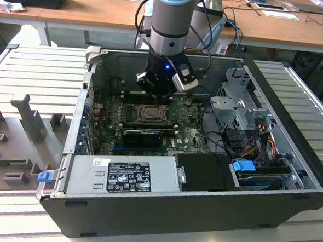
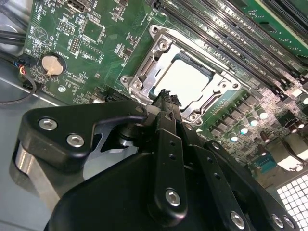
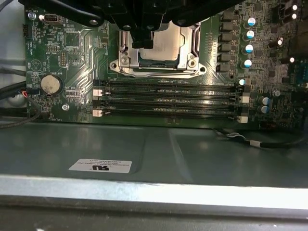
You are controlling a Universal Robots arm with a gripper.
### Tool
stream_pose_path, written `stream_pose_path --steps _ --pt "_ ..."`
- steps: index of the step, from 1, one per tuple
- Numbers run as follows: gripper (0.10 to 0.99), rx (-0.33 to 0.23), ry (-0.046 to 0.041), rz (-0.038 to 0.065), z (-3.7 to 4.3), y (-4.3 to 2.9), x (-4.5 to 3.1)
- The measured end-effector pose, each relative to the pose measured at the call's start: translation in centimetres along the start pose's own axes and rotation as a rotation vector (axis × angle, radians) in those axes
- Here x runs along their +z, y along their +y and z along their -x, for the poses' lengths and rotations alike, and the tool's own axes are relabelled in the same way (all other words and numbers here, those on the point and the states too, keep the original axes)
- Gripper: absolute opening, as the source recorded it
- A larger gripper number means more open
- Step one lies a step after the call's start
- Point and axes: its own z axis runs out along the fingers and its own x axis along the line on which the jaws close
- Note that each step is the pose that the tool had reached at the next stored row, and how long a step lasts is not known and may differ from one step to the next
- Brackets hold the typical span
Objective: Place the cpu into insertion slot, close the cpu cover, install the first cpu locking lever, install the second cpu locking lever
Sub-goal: 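Install the second cpu locking lever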
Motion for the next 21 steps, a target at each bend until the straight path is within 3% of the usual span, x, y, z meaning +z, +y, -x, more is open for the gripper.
stream_pose_path --steps 21 --pt "0.106 0.0 0.0 0.0 -0.04 -1.0 -0.11"
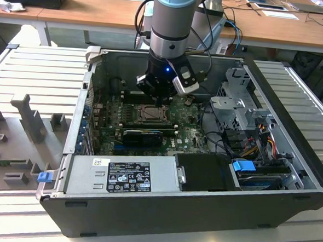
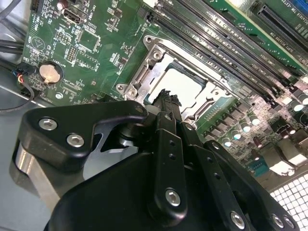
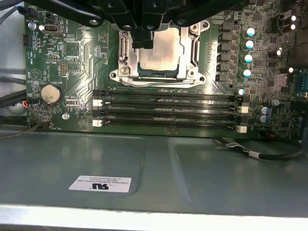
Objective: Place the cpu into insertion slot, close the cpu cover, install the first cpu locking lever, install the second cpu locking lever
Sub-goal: 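Install the second cpu locking lever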
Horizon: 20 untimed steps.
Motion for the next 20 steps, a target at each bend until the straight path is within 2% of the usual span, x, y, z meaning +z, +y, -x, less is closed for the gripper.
stream_pose_path --steps 14,20 --pt "0.106 0.0 0.0001 0.0 -0.04 -1.04 -0.09" --pt "0.106 0.0 0.0007 0.0 -0.1 -2.59 -0.23"
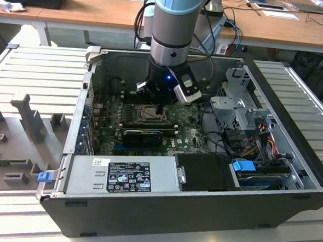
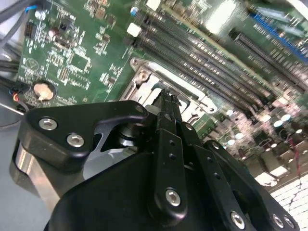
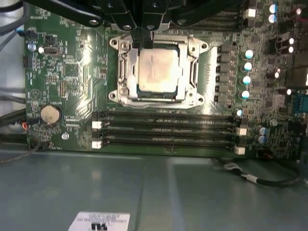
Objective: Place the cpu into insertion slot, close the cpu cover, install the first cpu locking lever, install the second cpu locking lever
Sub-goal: 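Install the second cpu locking lever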
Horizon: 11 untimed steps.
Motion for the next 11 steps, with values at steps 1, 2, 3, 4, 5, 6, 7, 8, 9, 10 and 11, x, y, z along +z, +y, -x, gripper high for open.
stream_pose_path --steps 1,2,3,4,5,6,7,8,9,10,11 --pt "0.106 0.0 0.0 0.0 -0.01 -0.08 -0.02" --pt "0.106 0.0 0.0 0.0 -0.01 -0.08 -0.15" --pt "0.106 0.0 0.0 0.0 0.0 -0.11 -0.21" --pt "0.106 0.0 -0.0001 0.0 0.0 -0.15 -0.21" --pt "0.106 0.0 -0.0001 0.0 0.0 -0.23 -0.23" --pt "0.106 0.0 0.0 0.0 -0.02 -0.41 -0.25" --pt "0.106 0.0 0.0 0.0 -0.03 -0.52 -0.26" --pt "0.106 0.0 -0.0001 0.0 -0.04 -0.64 -0.28" --pt "0.106 0.0 0.0 0.0 -0.05 -0.71 -0.28" --pt "0.106 0.0 0.0 0.0 -0.05 -0.79 -0.28" --pt "0.106 0.0 0.0 0.0 -0.06 -0.89 -0.28"
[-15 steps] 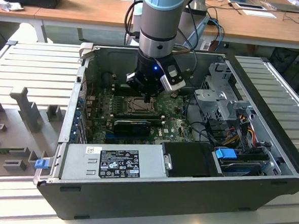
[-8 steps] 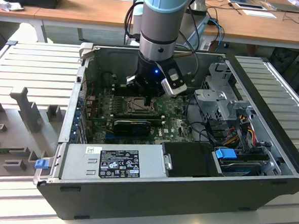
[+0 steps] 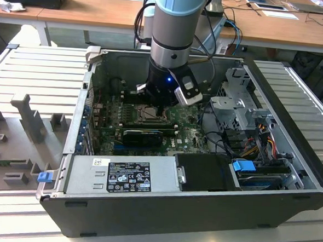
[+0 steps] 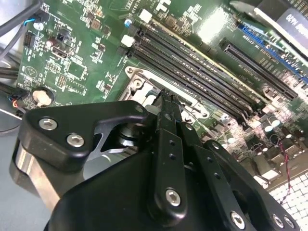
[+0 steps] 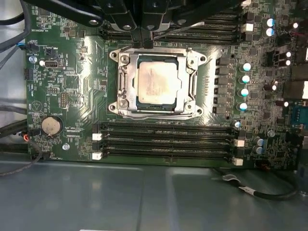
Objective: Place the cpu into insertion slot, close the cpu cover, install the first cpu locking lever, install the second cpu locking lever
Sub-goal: 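Install the second cpu locking lever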
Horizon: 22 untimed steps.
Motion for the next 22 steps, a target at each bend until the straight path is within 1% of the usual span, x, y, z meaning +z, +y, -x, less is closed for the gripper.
stream_pose_path --steps 4,6,8,12,14,16,18,22 --pt "0.106 0.0 0.0 0.0 -0.04 -0.38 -0.03" --pt "0.106 0.0 -0.0001 0.0 -0.19 -0.7 -0.07" --pt "0.106 0.0 -0.0001 0.001 -0.39 -0.82 -0.08" --pt "0.106 0.0 -0.0002 0.005 -1.31 -0.9 -0.07" --pt "0.106 0.0 -0.0003 0.009 -1.76 -0.92 -0.04" --pt "0.106 -0.001 -0.0005 0.012 -2.03 -0.91 0.0" --pt "0.106 -0.002 -0.0001 0.012 -2.17 -0.93 0.19" --pt "0.106 -0.003 -0.0001 0.013 -2.33 -1.01 0.91"
